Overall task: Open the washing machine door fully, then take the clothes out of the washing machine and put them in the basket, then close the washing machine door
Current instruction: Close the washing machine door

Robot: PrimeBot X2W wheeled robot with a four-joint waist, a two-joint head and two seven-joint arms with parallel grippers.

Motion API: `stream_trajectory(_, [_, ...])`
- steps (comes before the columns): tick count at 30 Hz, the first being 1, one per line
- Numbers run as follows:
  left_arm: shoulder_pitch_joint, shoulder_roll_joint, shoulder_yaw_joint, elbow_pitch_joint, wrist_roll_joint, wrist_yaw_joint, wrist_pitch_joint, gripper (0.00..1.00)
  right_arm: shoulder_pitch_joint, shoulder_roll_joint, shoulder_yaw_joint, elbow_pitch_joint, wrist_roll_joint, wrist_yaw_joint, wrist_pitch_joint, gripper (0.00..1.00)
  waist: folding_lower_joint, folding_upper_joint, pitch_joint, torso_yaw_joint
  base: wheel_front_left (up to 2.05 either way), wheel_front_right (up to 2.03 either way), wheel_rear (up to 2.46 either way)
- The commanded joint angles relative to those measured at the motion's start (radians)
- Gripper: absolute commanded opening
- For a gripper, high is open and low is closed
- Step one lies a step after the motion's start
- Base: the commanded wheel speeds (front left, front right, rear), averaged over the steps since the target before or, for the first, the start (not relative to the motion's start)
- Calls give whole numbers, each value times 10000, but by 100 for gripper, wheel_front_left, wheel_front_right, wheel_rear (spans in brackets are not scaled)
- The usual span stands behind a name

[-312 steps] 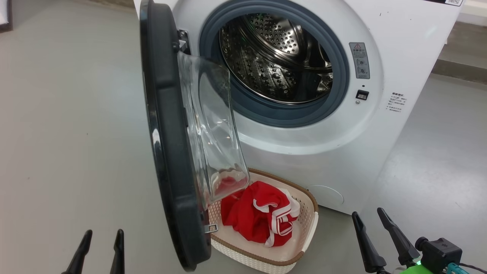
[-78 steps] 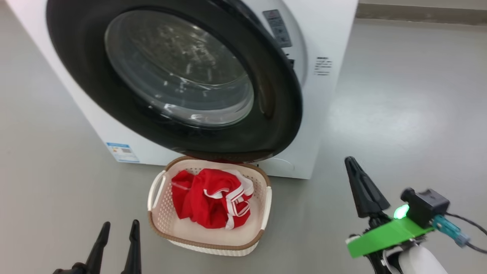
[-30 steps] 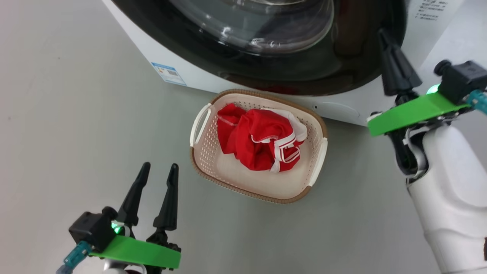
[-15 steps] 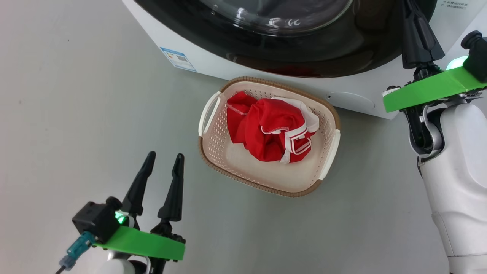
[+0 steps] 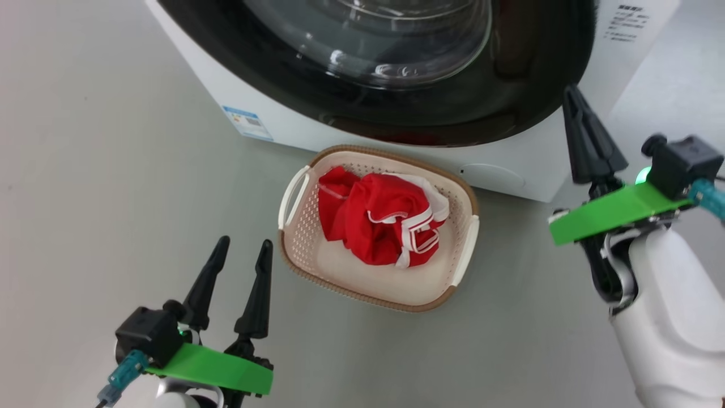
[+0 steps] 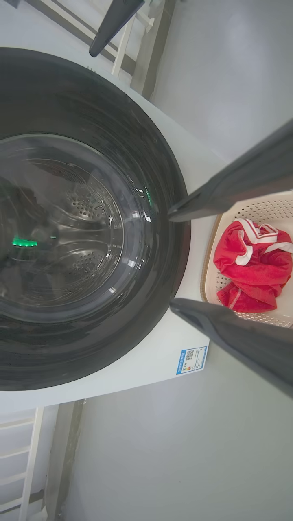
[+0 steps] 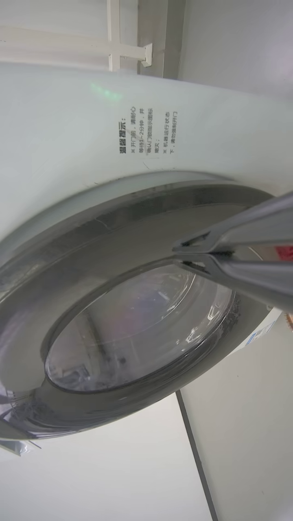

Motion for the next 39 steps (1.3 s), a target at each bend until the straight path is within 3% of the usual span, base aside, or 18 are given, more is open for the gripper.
stream_trajectory(1, [181, 126, 433, -145, 178, -56, -49, 100, 300, 121, 318, -384, 96, -11, -53, 60, 0, 0, -343, -350, 0, 0, 0])
stream_trajectory(2, [228, 126, 469, -128, 249, -56, -49, 100, 492, 130, 332, -441, 101, -11, -53, 84, 0, 0, -421, -436, 0, 0, 0])
stream_trajectory(3, [269, 126, 503, -113, 315, -56, -49, 100, 678, 138, 349, -502, 107, -11, -53, 100, 0, 0, -492, -521, 0, 0, 0])
stream_trajectory(22, [786, 634, 1118, -12, 615, -56, -49, 100, 3231, -22, 417, -1471, 366, -11, -53, 100, 0, 0, -1527, -1940, 0, 0, 0])
stream_trajectory(39, [1491, 807, 1548, -84, 816, -56, -49, 100, 4890, 71, -222, -1935, 359, -11, -53, 100, 0, 0, -2215, -3034, 0, 0, 0])
